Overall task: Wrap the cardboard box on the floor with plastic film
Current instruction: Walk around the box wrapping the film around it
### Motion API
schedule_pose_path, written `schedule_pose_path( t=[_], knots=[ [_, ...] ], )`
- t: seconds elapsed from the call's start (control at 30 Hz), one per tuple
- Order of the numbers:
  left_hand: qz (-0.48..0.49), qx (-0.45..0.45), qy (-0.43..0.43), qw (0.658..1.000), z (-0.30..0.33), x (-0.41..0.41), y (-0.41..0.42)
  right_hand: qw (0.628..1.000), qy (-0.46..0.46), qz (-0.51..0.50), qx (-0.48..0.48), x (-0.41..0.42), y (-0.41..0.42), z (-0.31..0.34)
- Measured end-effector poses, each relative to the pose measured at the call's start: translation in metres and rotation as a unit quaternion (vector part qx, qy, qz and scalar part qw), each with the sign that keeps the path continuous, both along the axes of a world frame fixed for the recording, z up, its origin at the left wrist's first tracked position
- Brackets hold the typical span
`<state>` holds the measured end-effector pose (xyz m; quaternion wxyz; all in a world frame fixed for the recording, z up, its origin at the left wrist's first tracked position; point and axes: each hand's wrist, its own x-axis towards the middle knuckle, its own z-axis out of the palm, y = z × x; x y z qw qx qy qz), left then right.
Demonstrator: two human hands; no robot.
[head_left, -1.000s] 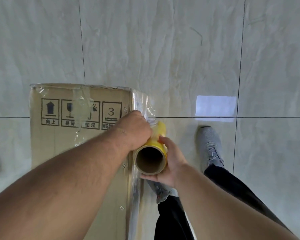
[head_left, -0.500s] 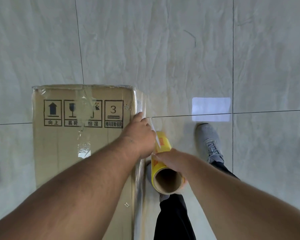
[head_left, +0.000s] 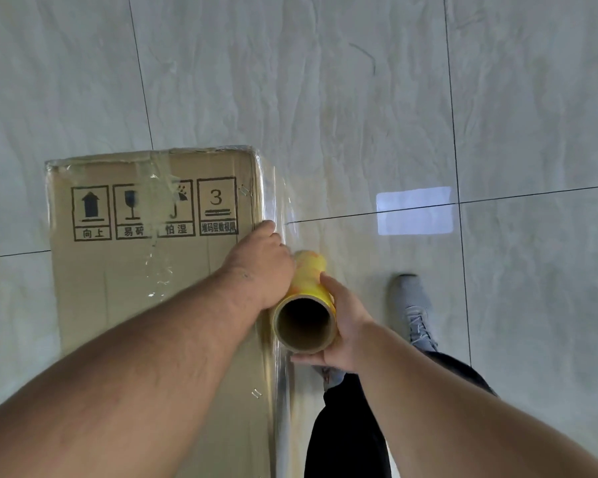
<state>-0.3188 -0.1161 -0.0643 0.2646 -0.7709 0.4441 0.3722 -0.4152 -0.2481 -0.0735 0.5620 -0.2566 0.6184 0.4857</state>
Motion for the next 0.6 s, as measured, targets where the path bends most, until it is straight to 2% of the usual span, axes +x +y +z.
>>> schedule_pose_path(
  t=[0.07, 0.13, 0.33, 0.47, 0.6],
  knots=[
    [-0.008, -0.01, -0.004, 1.0, -0.003, 0.003, 0.005, 0.998, -0.007, -0.056, 0.004, -0.003, 0.007, -0.005],
    [-0.006, -0.015, -0.008, 1.0, -0.005, 0.002, 0.008, 0.998, -0.017, -0.053, -0.004, -0.005, 0.007, -0.004],
    [0.026, 0.023, -0.024, 0.999, 0.003, -0.005, -0.008, 0.985, -0.061, 0.154, -0.056, -0.034, -0.027, -0.006],
    [0.059, 0.053, -0.022, 0.997, 0.007, -0.01, -0.022, 0.968, -0.088, 0.232, -0.046, -0.045, -0.038, -0.014],
    [0.035, 0.092, -0.022, 0.995, 0.008, -0.014, -0.019, 0.925, -0.105, 0.366, -0.014, -0.029, -0.007, -0.018]
  ],
)
